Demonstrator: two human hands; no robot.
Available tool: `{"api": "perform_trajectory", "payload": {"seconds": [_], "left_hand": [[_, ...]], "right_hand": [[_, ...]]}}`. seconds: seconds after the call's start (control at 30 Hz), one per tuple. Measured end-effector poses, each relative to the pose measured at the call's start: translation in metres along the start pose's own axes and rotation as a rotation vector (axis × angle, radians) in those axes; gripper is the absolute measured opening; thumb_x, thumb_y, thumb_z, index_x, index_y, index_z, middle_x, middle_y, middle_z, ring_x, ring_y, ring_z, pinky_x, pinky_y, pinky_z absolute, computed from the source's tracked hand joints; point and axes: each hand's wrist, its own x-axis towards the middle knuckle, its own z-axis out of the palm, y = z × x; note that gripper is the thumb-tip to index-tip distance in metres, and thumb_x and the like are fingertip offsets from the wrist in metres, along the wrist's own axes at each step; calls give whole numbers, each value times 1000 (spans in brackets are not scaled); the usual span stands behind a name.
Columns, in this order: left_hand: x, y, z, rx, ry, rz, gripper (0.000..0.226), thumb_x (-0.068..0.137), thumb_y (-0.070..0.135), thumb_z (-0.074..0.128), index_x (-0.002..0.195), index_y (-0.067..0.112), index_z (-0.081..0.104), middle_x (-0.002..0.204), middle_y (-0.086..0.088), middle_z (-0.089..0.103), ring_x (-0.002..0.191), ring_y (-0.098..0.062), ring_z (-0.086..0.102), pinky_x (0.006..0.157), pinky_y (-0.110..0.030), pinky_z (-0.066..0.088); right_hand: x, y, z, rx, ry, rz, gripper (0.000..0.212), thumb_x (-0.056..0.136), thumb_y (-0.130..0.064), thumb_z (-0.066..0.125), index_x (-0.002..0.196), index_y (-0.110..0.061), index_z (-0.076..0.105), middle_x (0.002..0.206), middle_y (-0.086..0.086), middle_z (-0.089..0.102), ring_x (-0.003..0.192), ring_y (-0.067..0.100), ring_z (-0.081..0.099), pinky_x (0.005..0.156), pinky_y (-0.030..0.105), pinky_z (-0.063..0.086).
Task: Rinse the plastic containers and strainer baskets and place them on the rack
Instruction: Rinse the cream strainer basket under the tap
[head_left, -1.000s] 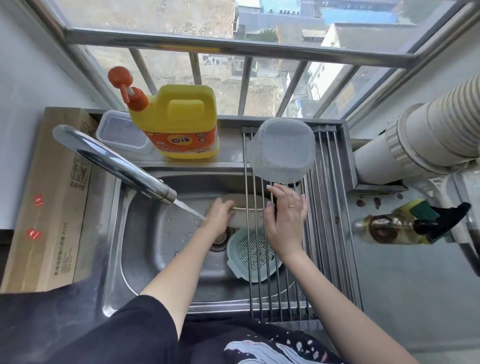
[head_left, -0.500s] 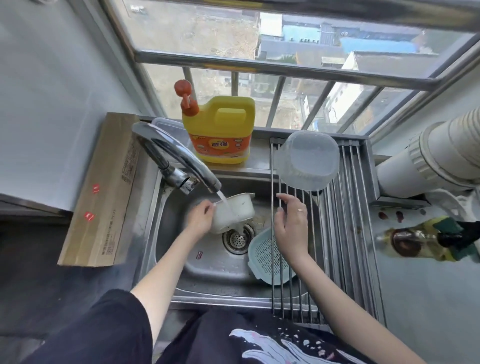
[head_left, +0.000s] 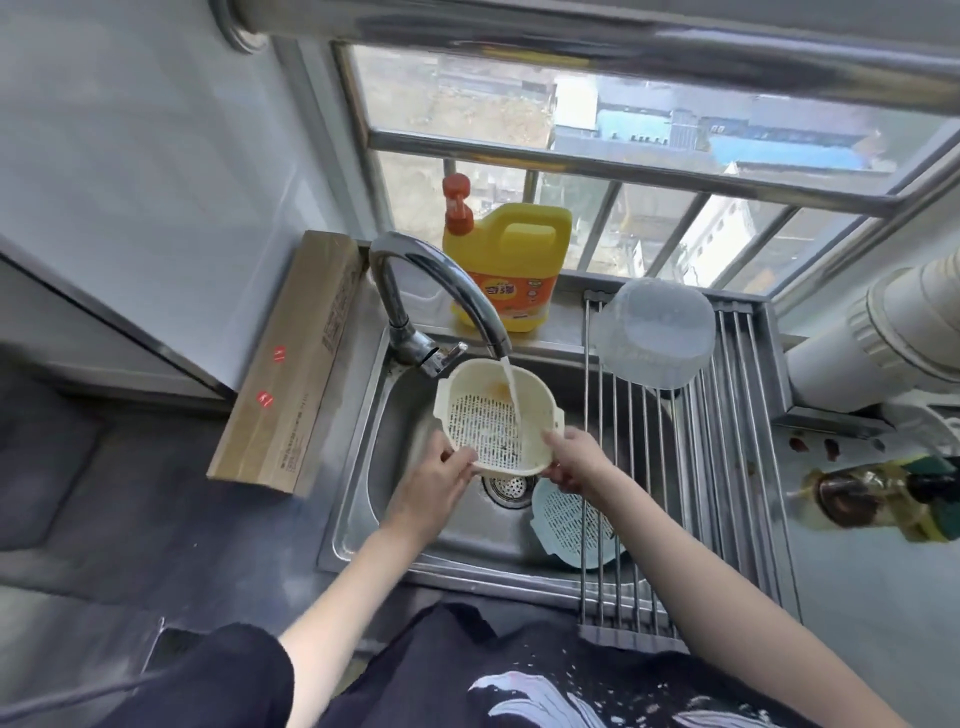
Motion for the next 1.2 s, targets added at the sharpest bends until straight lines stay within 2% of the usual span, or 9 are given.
{"api": "perform_trajectory", "payload": {"seconds": [0.2, 0.33, 0.4, 0.5, 0.7, 0.83, 0.93, 1.07, 1.2], "left_hand": [[-2, -9, -13, -472, 25, -444, 54, 88, 29, 63, 131, 20, 32, 96, 5, 52, 82, -15, 61, 69, -28, 54], [21, -21, -8, -736, -21, -713, 42, 96, 22, 51, 135, 9, 39, 112, -10, 56, 83, -23, 64, 61, -27, 55], [29, -21, -4, -826, -94, -775, 31, 97, 14, 50, 126, 6, 49, 107, -14, 58, 77, -20, 63, 61, -25, 57], [34, -19, 0, -920, -148, -809, 15, 96, 5, 50, 109, 2, 57, 93, -16, 62, 73, -18, 62, 65, -25, 56], [48, -10, 3, -997, -151, -771, 18, 93, 3, 53, 108, 12, 48, 80, -12, 65, 71, -20, 65, 72, -31, 55], [56, -8, 4, -947, -247, -765, 13, 96, 14, 52, 108, 12, 52, 78, -12, 66, 69, -20, 67, 64, -27, 58], [56, -5, 8, -927, -347, -801, 12, 97, 20, 49, 97, 9, 54, 70, -11, 63, 62, -18, 66, 60, -26, 58], [53, -2, 16, -855, -496, -843, 15, 98, 20, 47, 91, 8, 53, 73, -10, 60, 66, -18, 65, 60, -25, 57], [51, 1, 23, -801, -584, -830, 14, 96, 20, 52, 97, 6, 56, 75, -8, 59, 64, -15, 63, 64, -26, 57]], "right_hand": [[-10, 19, 6, -103, 249, -340, 16, 97, -24, 49, 104, -10, 53, 85, 10, 64, 56, 15, 52, 45, 24, 42], [-18, 24, 0, -275, 303, -480, 24, 96, -32, 50, 89, -9, 51, 82, 12, 62, 66, 27, 53, 58, 37, 45], [-25, 22, -2, -319, 328, -556, 21, 97, -34, 50, 91, -13, 54, 82, 10, 66, 72, 30, 61, 61, 40, 51], [-35, 15, -5, -363, 388, -656, 23, 97, -34, 50, 111, -20, 61, 83, -2, 68, 75, 16, 65, 63, 35, 55], [-42, 6, -10, -403, 488, -787, 34, 96, -36, 52, 130, -28, 57, 65, -9, 60, 54, 3, 52, 50, 20, 39], [-40, -7, -15, -521, 611, -733, 26, 96, -43, 49, 103, -25, 67, 54, -9, 47, 49, 5, 44, 43, 22, 27], [-33, -19, -19, -589, 646, -593, 33, 94, -45, 49, 82, -20, 66, 59, -9, 52, 58, 13, 53, 45, 24, 28], [-25, -27, -20, -660, 627, -482, 34, 87, -49, 52, 92, -21, 70, 82, -3, 69, 79, 19, 65, 56, 27, 44], [-26, -33, -15, -703, 654, -386, 25, 85, -42, 53, 89, -20, 64, 79, -2, 61, 77, 22, 58, 60, 27, 38]]}}
